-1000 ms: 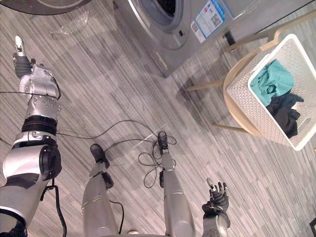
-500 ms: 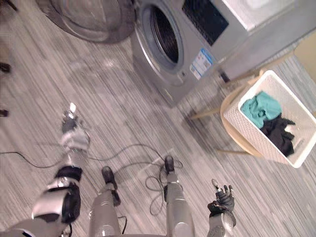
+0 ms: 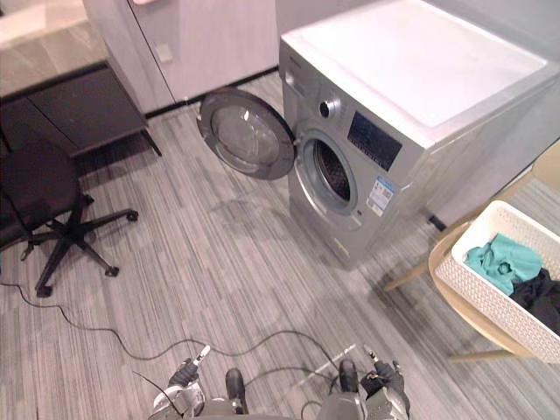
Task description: Pick up the laundry basket with both hands and put the clothes into the washing machine.
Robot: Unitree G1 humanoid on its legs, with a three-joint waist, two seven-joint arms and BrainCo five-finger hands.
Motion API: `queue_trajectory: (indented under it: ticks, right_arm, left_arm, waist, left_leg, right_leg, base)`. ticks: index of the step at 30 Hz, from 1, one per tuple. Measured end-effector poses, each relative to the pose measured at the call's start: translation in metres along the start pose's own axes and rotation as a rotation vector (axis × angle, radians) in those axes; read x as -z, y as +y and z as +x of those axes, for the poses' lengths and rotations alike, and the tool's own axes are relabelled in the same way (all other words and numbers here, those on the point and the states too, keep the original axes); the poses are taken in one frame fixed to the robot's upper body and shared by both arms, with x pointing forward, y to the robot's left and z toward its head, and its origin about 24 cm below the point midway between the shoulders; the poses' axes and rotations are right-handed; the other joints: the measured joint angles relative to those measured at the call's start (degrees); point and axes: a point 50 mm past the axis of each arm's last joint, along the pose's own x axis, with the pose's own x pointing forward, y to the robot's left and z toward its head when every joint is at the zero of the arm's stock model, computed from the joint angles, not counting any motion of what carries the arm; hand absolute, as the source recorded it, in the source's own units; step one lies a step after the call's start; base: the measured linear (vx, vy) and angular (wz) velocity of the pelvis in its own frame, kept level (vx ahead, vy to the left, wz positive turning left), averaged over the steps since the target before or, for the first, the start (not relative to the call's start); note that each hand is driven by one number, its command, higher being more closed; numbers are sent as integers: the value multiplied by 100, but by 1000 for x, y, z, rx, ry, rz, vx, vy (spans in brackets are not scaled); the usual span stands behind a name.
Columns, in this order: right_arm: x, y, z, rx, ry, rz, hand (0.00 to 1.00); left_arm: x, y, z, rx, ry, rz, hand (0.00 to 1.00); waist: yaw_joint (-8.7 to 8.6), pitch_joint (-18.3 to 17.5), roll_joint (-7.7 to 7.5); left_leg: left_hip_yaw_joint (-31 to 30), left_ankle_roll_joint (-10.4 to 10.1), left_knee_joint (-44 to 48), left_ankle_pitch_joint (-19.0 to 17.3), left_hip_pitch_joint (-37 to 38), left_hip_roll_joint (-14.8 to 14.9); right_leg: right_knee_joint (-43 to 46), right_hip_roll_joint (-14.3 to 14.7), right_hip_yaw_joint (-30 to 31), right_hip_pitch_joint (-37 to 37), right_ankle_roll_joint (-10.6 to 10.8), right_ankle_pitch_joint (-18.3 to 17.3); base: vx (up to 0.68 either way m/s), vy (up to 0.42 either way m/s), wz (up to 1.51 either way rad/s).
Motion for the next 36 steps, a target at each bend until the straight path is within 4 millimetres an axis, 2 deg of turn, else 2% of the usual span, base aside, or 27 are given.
queue_trajectory:
  ticks: [3, 6, 8, 9, 10, 14, 16, 17, 18, 19, 20, 21, 22, 23, 24, 25, 27, 28, 30, 32, 34, 36]
  right_arm:
    - [6, -10, 1, 20, 47, -48, 0]
    - [13, -15, 1, 38, 90, -65, 0]
    - [15, -18, 1, 45, 102, -72, 0]
    - [22, -25, -2, 23, 119, -187, 0]
    - [19, -36, -1, 36, 108, -245, 0]
    - [20, -35, -2, 28, 110, -263, 0]
    - [20, -39, -2, 40, 111, -250, 0]
    - [15, -39, -1, 53, 93, -191, 0]
    - [8, -39, 1, 72, 74, -127, 0]
    - [3, -37, 3, 70, 54, -116, 0]
    - [-4, -29, 4, 47, 28, -132, 0]
    - [-4, -23, 4, 24, 24, -160, 0]
    - [-4, -23, 4, 23, 22, -155, 0]
    - [1, -29, 3, 39, 38, -157, 0]
    - [12, -41, -1, 72, 75, -156, 0]
    - [17, -44, -2, 82, 87, -153, 0]
    - [18, -41, -2, 85, 90, -152, 0]
    - [17, -40, -2, 85, 87, -148, 0]
    - [18, -44, -3, 92, 86, -140, 0]
    - [19, -44, -3, 93, 87, -133, 0]
    - [14, -41, -2, 86, 67, -117, 0]
    - [8, -42, -1, 95, 44, -70, 0]
  left_arm:
    - [7, 3, -1, 14, 37, 71, 0]
    - [9, 7, -1, 17, 50, 92, 0]
    - [9, 9, -1, 17, 53, 106, 0]
    - [-1, 25, 0, -43, 24, 99, 0]
    - [-2, 26, 0, -60, 23, 81, 0]
    - [-2, 28, 0, -68, 21, 65, 0]
    - [-2, 29, 0, -72, 23, 58, 0]
    - [3, 32, -2, -93, 27, -13, 0]
    - [22, 38, -7, -119, 86, -51, 0]
    - [27, 38, -9, -122, 101, -67, 0]
    - [22, 47, -8, -107, 95, 60, 0]
    - [11, 44, -5, -79, 69, 152, 0]
    - [-7, 38, 0, -57, 19, 214, 0]
    - [-17, 32, 3, -40, -12, 228, 0]
    - [-35, 18, 6, -3, -69, 250, 0]
    - [-44, 9, 8, 20, -101, 253, 0]
    - [-63, -9, 10, 63, -160, 277, 0]
    - [-67, -23, 10, 96, -174, 277, 0]
    - [-57, -36, 8, 131, -156, 267, 0]
    - [-47, -38, 7, 136, -124, 246, 0]
    - [-38, -31, 7, 117, -94, 227, 0]
    - [-26, -20, 6, 80, -56, 176, 0]
  waist:
    - [-27, -180, 25]
    - [-178, -198, 27]
    - [-273, -194, 35]
    - [-450, -158, 11]
    - [-493, -72, 46]
    - [-524, -20, 68]
    - [-559, -2, 72]
    - [-534, 113, 136]
    - [-295, 175, 156]
    - [-162, 152, 213]
    - [-118, 65, 149]
    - [-303, 2, 166]
    - [-467, 66, 139]
    - [-517, 94, 122]
    - [-542, 110, 95]
    - [-609, 131, 54]
    - [-653, 304, 13]
    - [-645, 442, 15]
    - [-655, 460, 30]
    - [-622, 478, 33]
    - [-623, 544, 118]
    - [-605, 617, 218]
  left_leg:
    - [-119, -1, -143, -2, 201, -83]
    - [-242, -2, -148, -3, 319, -77]
    - [-283, 11, -125, 5, 433, -67]
    - [-481, -236, 673, -396, 434, 340]
    - [-563, -212, 1165, -662, 295, 455]
    - [-587, -202, 1211, -704, 282, 461]
    - [-602, 32, 1395, -894, 173, 471]
    - [-679, -71, 1682, -1131, 235, 505]
    - [-1443, -122, 1898, -1570, 337, 8]
    - [-1847, 97, 1703, -1681, 470, -239]
    - [-1714, 532, 1245, -1604, 632, -426]
    - [-1458, 515, 1144, -1550, 541, -441]
    - [-1304, 478, 1106, -1519, 499, -452]
    - [-1216, 475, 1086, -1520, 516, -463]
    - [-1048, 471, 1037, -1523, 562, -430]
    - [-912, 464, 1015, -1527, 566, -414]
    - [-561, 464, 965, -1528, 639, -348]
    - [-375, 465, 945, -1527, 783, -310]
    - [-220, 458, 941, -1542, 894, -273]
    - [-59, 444, 992, -1644, 916, -304]
    - [35, 431, 1042, -1677, 936, -303]
    - [114, 395, 1059, -1705, 1009, -267]
  right_leg:
    - [-136, -43, -32, 227, -6, 4]
    - [-62, -41, -155, 370, -11, -65]
    - [300, -22, -147, 358, 14, -292]
    - [1613, 313, -148, 144, -275, -1170]
    - [1826, 381, -140, 133, -311, -1274]
    - [1822, 382, -151, 177, -311, -1288]
    - [1927, 416, -155, 173, -401, -1381]
    - [1941, 561, -21, 197, -531, -1309]
    - [1665, 730, 704, 142, -388, -1038]
    - [1468, 837, 1133, 109, -322, -843]
    - [1252, 934, 1765, -91, -255, -682]
    - [1153, 950, 1979, -282, -189, -600]
    - [1015, 950, 2120, -360, -263, -482]
    - [919, 959, 2153, -360, -300, -391]
    - [723, 1007, 2210, -378, -383, -197]
    - [684, 1043, 2210, -458, -362, -53]
    - [696, 1188, 2102, -657, -258, 421]
    - [690, 1258, 1847, -685, -339, 662]
    - [652, 1256, 1543, -686, -484, 702]
    - [564, 1215, 1334, -677, -853, 482]
    - [521, 1183, 1242, -681, -914, 424]
    - [578, 1167, 1066, -720, -849, 366]
  base:
    - [47, 7, 6]
    - [47, -10, 15]
    - [75, -145, 19]
    - [155, -350, 21]
    - [156, -350, 19]
    - [30, -28, 1]
    - [32, -18, -4]
    - [31, 26, -119]
    - [5, 76, -191]
    - [2, 150, -294]
    - [15, 134, -231]
    - [27, 71, -190]
    - [18, 18, -82]
    - [23, 17, -80]
    - [30, 48, -78]
    - [45, 64, -110]
    - [28, 39, -108]
    - [5, 28, -98]
    - [5, 16, -73]
    - [-2, 5, -45]
    - [8, -3, -25]
    - [34, -21, -12]
